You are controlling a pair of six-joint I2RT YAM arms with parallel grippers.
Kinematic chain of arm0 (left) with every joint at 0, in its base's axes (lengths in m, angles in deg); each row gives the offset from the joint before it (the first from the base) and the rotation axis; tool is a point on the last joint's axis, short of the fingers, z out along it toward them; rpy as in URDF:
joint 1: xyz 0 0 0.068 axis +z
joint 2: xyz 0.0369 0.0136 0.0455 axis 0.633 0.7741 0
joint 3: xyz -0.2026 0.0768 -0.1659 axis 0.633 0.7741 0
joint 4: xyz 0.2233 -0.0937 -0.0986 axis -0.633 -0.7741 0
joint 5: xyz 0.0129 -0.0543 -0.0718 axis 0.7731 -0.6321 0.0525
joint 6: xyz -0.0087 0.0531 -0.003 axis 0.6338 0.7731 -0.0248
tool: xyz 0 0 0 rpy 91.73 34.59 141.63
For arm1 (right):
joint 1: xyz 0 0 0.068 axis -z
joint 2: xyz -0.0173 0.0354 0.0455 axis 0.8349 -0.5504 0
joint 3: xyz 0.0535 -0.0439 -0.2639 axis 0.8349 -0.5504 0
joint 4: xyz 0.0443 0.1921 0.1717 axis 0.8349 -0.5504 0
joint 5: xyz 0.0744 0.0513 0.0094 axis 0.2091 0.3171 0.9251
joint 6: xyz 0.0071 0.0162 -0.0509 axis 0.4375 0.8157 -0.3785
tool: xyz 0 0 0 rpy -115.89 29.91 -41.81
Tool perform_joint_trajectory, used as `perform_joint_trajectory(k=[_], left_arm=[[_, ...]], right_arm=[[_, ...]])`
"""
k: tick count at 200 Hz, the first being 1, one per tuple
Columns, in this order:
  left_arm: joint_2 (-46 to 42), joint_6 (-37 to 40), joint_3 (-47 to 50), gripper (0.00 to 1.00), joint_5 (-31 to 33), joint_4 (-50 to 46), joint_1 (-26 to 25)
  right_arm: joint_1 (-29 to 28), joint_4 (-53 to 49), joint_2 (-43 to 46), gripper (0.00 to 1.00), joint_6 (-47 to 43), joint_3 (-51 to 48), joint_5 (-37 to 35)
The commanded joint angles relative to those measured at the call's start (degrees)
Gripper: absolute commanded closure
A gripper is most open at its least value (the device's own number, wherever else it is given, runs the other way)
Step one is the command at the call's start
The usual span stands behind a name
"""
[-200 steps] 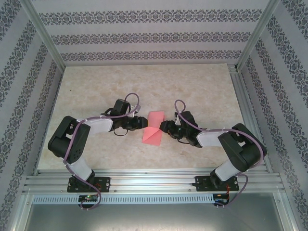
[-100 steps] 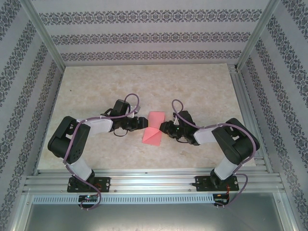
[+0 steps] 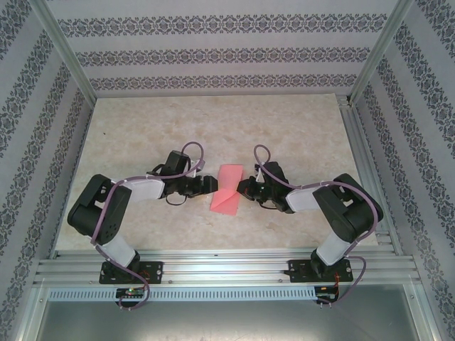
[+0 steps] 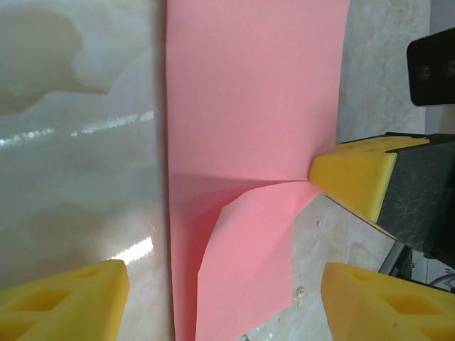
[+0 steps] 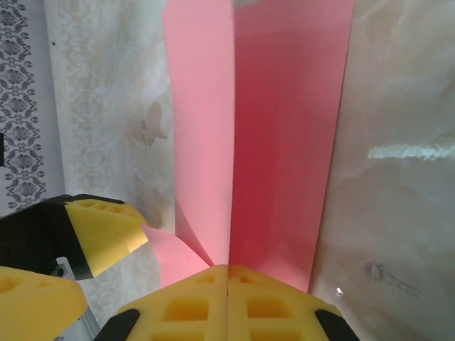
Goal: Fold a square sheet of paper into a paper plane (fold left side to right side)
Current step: Turn over the paper at the center of the table.
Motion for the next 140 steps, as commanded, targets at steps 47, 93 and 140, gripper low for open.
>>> perform_joint_trajectory(k=[47, 93, 140], left_arm=[[-1.6, -6.2, 3.5, 0.19, -5.1, 9.0, 0.5], [3.6, -7.9, 1.4, 0.21, -6.2, 11.9, -3.0], [6.1, -6.0, -1.2, 0.38, -4.8, 9.1, -4.8]], right_arm=[[1.8, 0.9, 2.0, 0.99, -1.9, -3.5, 0.8], [1.8, 1.8, 1.3, 0.98, -1.4, -3.0, 1.4], [1.8, 1.5, 1.6, 0.96, -1.5, -3.1, 1.3]])
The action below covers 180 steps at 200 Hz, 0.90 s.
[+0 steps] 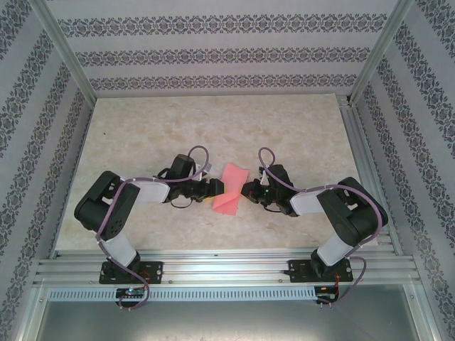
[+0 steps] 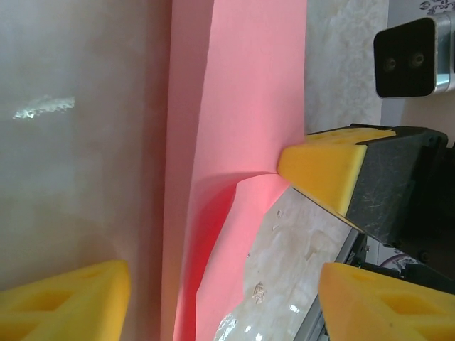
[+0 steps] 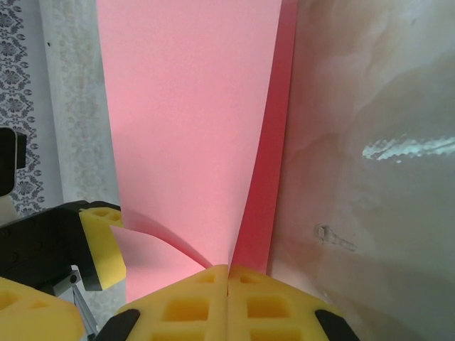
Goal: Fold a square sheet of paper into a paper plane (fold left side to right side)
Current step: Turn over the paper at the center of the table.
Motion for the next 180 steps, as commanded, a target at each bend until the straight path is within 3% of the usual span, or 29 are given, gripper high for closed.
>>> perform_joint_trajectory(k=[1, 40, 75, 92, 111, 137, 160, 180], left_arm=[[1.7, 1.2, -2.1, 0.39, 0.0, -0.2, -1.2], [2.7, 5.8, -6.0, 0.68, 0.9, -6.2, -2.8], [-1.8, 11.9, -8.4, 0.93, 6.4, -15.8, -2.9], [-5.8, 16.0, -11.2, 0.97, 11.4, -24.4, -3.4], [-10.1, 19.5, -16.2, 0.98, 20.2, -37.0, -5.4], [-12.0, 21.3, -27.4, 0.98, 39.1, -57.0, -11.3], [-8.1, 18.0, -36.5, 1.0, 54.8, -71.3, -16.9], [-1.0, 15.0, -44.1, 1.0, 63.7, -80.5, -21.6]], right_arm=[[0.5, 1.2, -0.2, 0.96, -0.8, -0.2, 0.7], [0.5, 1.2, 0.1, 0.94, -0.6, 0.1, 0.9], [1.3, -1.7, 4.0, 0.82, -1.6, -0.1, 0.2], [2.4, -6.9, 9.0, 0.72, -3.6, -0.6, -1.2], [4.2, -19.7, 17.3, 0.62, -8.7, 0.4, -5.0], [6.8, -43.0, 28.4, 0.5, -17.4, 4.7, -16.4], [12.0, -56.8, 36.1, 0.46, -20.7, 7.2, -23.1], [15.9, -63.1, 42.4, 0.45, -22.2, 7.8, -27.1]])
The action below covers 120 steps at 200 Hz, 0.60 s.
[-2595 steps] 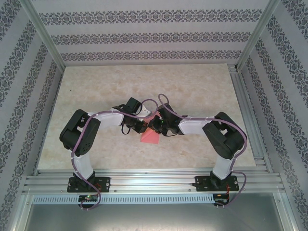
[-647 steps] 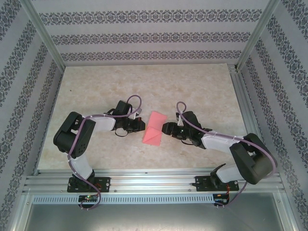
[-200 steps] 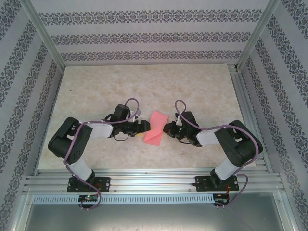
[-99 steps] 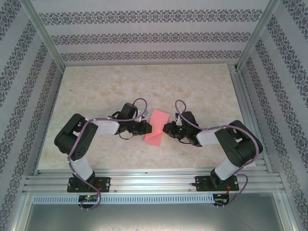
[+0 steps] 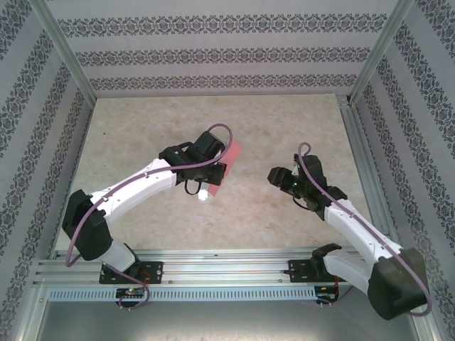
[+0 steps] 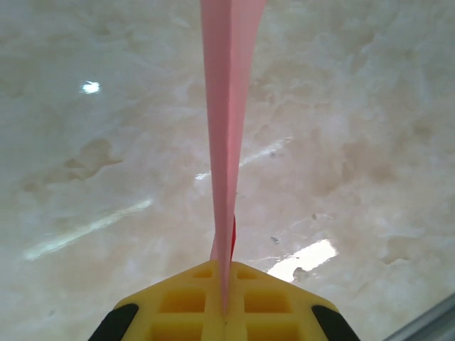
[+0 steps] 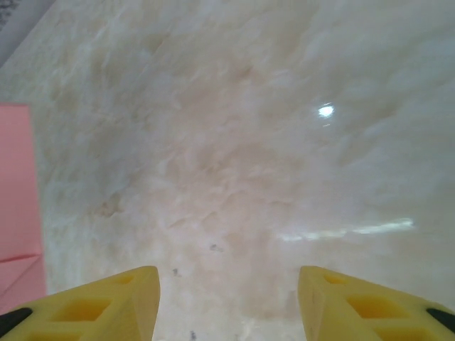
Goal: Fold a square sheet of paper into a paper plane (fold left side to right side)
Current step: Turn over the paper at the center of the table.
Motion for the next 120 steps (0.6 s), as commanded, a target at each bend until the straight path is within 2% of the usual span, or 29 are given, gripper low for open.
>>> perform_joint_trajectory(k=[1, 32, 56, 92, 111, 120], left_arm=[[8.0, -2.6, -6.9, 1.0, 19.2, -21.9, -4.9], [23.4, -8.9, -21.4, 1.0, 32.2, -37.2, -10.9], [35.2, -12.6, -33.1, 1.0, 37.8, -47.7, -13.4], [46.8, -13.7, -42.1, 0.97, 37.8, -51.2, -16.1], [50.0, -13.3, -43.1, 0.9, 35.8, -50.1, -16.7], [50.6, -12.4, -43.1, 0.83, 34.0, -48.8, -17.0]], right_arm=[[3.7, -17.6, 6.4, 0.45, -5.6, 1.6, -9.9], [6.0, -24.2, 13.7, 0.44, -7.3, 3.0, -14.4], [6.8, -26.3, 16.6, 0.43, -7.6, 3.7, -14.1], [7.3, -27.5, 18.4, 0.43, -7.1, 4.1, -13.8], [7.4, -27.9, 18.8, 0.44, -7.0, 4.5, -13.9], [7.4, -28.2, 18.8, 0.43, -7.2, 4.7, -13.9]])
